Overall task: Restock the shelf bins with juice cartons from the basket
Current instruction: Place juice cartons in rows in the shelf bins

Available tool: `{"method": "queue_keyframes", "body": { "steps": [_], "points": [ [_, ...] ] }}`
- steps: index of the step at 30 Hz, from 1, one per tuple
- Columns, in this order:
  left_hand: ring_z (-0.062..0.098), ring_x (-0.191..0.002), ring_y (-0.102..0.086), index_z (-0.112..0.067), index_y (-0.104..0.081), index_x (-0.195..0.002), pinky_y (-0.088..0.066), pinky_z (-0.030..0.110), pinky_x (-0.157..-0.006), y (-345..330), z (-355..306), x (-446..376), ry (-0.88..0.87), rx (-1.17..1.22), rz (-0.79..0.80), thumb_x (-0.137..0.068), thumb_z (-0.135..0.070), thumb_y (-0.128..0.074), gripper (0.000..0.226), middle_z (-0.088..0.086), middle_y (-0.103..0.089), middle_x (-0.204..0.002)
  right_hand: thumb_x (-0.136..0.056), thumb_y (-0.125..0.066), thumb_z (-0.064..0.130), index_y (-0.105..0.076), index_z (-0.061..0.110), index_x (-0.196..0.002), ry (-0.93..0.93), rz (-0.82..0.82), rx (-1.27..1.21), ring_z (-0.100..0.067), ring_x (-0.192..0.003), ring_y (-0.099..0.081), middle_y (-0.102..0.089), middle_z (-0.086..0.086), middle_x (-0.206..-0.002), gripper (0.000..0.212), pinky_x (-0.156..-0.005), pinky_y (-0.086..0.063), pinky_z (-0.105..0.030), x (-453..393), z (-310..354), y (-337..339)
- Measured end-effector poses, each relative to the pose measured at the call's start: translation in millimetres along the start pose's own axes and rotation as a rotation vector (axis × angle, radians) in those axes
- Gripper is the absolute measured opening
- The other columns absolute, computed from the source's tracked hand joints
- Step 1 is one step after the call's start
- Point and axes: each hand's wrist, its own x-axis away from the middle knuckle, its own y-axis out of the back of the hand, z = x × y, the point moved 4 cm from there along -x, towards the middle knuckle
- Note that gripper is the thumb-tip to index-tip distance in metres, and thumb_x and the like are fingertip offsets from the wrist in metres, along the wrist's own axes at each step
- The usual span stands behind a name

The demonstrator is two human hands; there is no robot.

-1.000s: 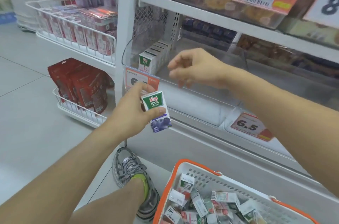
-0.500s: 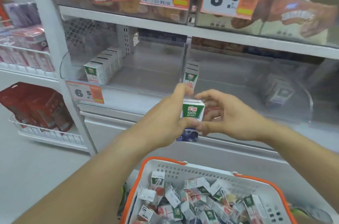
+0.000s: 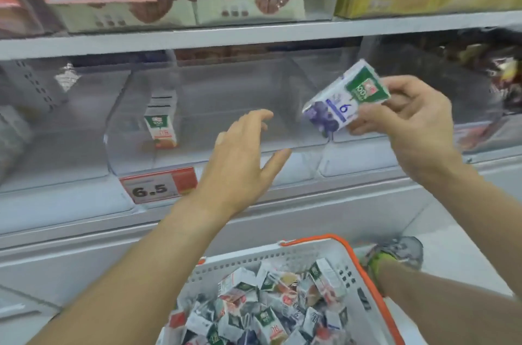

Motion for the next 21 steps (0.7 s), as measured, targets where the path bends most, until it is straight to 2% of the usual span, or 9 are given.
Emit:
{"method": "queue_keyframes", "body": {
  "steps": [3,5,8,10,12,14,16,18,21],
  "points": [
    [0.018,-0.107,-0.057,-0.024,-0.053,-0.124,-0.042,0.037,-0.091,-21,9,-7,-0.061,-0.208,0.094,-0.088,-0.049,-0.065,0.045,-0.009,-0.064,-0.111,-0.081,-0.073,-0.008,-0.055,0.009,-0.098,0.013,-0.080,0.136,-0.018,-0.066,-0.074,-0.077,0.001,-0.079,0.030,-0.062,-0.062,-0.033,-32,9,41],
    [0.012,-0.094,-0.062,-0.029,-0.056,-0.114,-0.043,0.034,-0.081,-29,9,-8,-0.073,-0.286,0.102,-0.089,-0.050,-0.063,0.034,-0.016,-0.067,-0.099,-0.078,-0.078,-0.005,-0.058,0.009,-0.100,-0.108,-0.016,0.258,-0.023,-0.071,-0.075,-0.077,-0.007,-0.083,0.033,-0.066,-0.063,-0.035,-59,3,52],
    [0.011,-0.078,-0.066,-0.029,-0.061,-0.102,-0.038,0.028,-0.068,-32,6,-9,-0.077,-0.306,-0.003,-0.089,-0.040,-0.069,0.019,-0.019,-0.069,-0.085,-0.075,-0.081,-0.006,-0.059,0.005,-0.111,-0.290,0.116,0.471,-0.011,-0.063,-0.071,-0.071,-0.016,-0.088,0.044,-0.060,-0.061,-0.024,-92,-24,46],
    [0.010,-0.072,-0.066,-0.029,-0.062,-0.098,-0.041,0.029,-0.066,-34,8,-8,-0.082,-0.322,-0.044,-0.086,-0.035,-0.073,0.017,-0.019,-0.069,-0.080,-0.075,-0.079,-0.010,-0.060,0.001,-0.115,-0.385,0.211,0.533,-0.017,-0.071,-0.072,-0.068,-0.016,-0.090,0.046,-0.062,-0.061,-0.025,-104,-49,30],
    [0.009,-0.069,-0.066,-0.029,-0.062,-0.096,-0.045,0.031,-0.066,-37,10,-7,-0.088,-0.323,-0.060,-0.085,-0.033,-0.074,0.017,-0.020,-0.068,-0.078,-0.074,-0.078,-0.013,-0.062,0.001,-0.113,-0.472,0.297,0.549,-0.032,-0.085,-0.071,-0.067,-0.015,-0.094,0.045,-0.078,-0.061,-0.042,-112,-76,14],
    [0.008,-0.068,-0.065,-0.029,-0.063,-0.096,-0.045,0.030,-0.066,-38,11,-7,-0.098,-0.318,-0.083,-0.084,-0.033,-0.075,0.018,-0.020,-0.067,-0.077,-0.073,-0.078,-0.013,-0.063,0.005,-0.106,-0.493,0.329,0.586,-0.032,-0.080,-0.068,-0.064,-0.009,-0.085,0.041,-0.085,-0.059,-0.050,-116,-98,1],
    [0.008,-0.067,-0.065,-0.029,-0.064,-0.095,-0.046,0.030,-0.065,-38,11,-7,-0.112,-0.313,-0.100,-0.083,-0.034,-0.076,0.017,-0.020,-0.067,-0.076,-0.073,-0.080,-0.007,-0.065,0.010,-0.102,-0.470,0.293,0.634,-0.028,-0.074,-0.067,-0.066,-0.009,-0.084,0.037,-0.082,-0.060,-0.048,-120,-113,-6],
    [0.009,-0.066,-0.064,-0.029,-0.064,-0.094,-0.045,0.031,-0.064,-39,12,-7,-0.123,-0.319,-0.112,-0.083,-0.034,-0.076,0.017,-0.019,-0.067,-0.075,-0.073,-0.081,-0.002,-0.064,0.010,-0.104,-0.454,0.253,0.684,-0.026,-0.075,-0.068,-0.069,-0.013,-0.095,0.037,-0.080,-0.062,-0.043,-122,-120,-8],
    [0.009,-0.066,-0.064,-0.029,-0.064,-0.095,-0.045,0.030,-0.065,-40,12,-6,-0.131,-0.326,-0.123,-0.083,-0.034,-0.076,0.017,-0.018,-0.067,-0.075,-0.074,-0.084,0.004,-0.053,0.004,-0.127,-0.473,0.216,0.642,-0.028,-0.082,-0.071,-0.067,-0.015,-0.106,0.061,-0.080,-0.061,-0.042,-120,-118,-3]
  ]
}}
